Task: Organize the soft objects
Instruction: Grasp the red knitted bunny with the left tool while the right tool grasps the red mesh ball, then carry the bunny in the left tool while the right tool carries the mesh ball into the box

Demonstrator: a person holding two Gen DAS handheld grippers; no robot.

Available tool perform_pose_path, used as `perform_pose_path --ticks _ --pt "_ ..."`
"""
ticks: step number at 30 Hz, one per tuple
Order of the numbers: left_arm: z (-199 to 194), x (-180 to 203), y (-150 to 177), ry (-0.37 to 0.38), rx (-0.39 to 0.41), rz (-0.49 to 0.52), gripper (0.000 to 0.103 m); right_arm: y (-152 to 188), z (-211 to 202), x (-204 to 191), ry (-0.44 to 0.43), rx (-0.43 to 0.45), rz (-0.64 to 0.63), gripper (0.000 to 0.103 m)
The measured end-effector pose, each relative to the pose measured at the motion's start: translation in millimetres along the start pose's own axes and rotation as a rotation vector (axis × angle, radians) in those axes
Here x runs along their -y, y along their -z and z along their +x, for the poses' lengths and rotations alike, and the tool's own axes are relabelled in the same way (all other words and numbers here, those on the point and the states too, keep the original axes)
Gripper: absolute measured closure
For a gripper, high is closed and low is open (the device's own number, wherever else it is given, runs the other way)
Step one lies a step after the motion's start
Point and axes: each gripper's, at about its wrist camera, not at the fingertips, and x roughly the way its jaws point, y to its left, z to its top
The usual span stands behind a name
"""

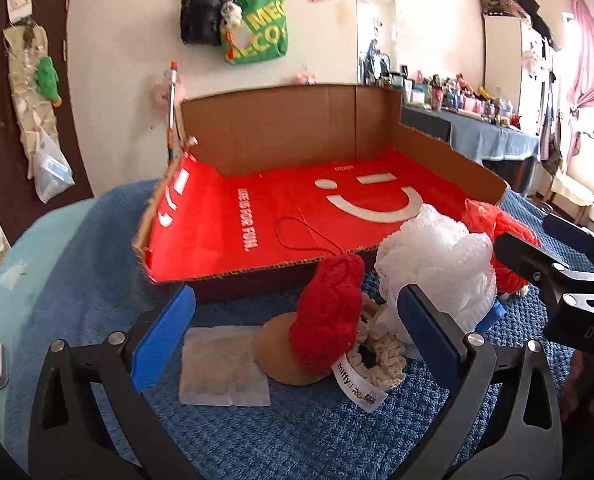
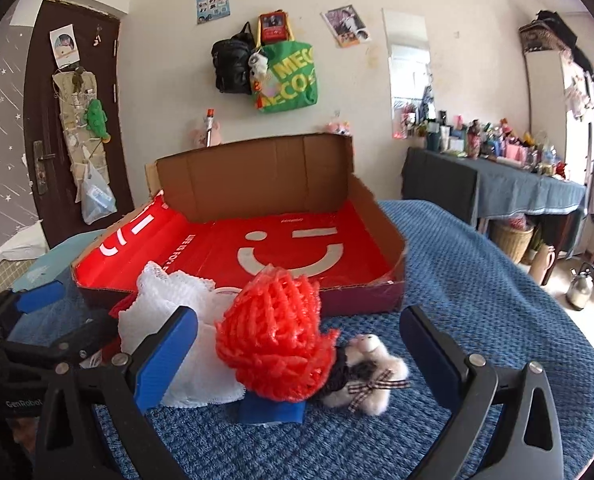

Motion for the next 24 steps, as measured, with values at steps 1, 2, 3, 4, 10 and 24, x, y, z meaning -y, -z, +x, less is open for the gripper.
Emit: perform_pose_path --ticks 1,2,3,4,10,24 --pt "2 -1 -1 0.008 -0.011 -0.004 0.000 -1 3 1 -0.008 -0.006 0.004 0.001" --pt "5 -2 -1 0.016 -0.020 -0.008 0.000 -1 6 1 -0.021 -0.015 0.006 0.005" --pt "7 -2 -1 0.023 -0.028 -0.012 0.002 -1 8 1 -0.027 -0.021 0.006 0.010" --pt "9 -3 -1 0.028 -0.037 -0.014 0.004 -1 11 1 -0.033 -0.031 0.006 0.013" --pt "26 -3 0 0.060 -0.106 -0.026 0.019 1 21 4 -0.069 -0.080 0.032 0.027" --pt "27 1 -1 0.156 -0.122 -0.019 0.068 4 15 5 -0.130 -0.061 0.046 0.056"
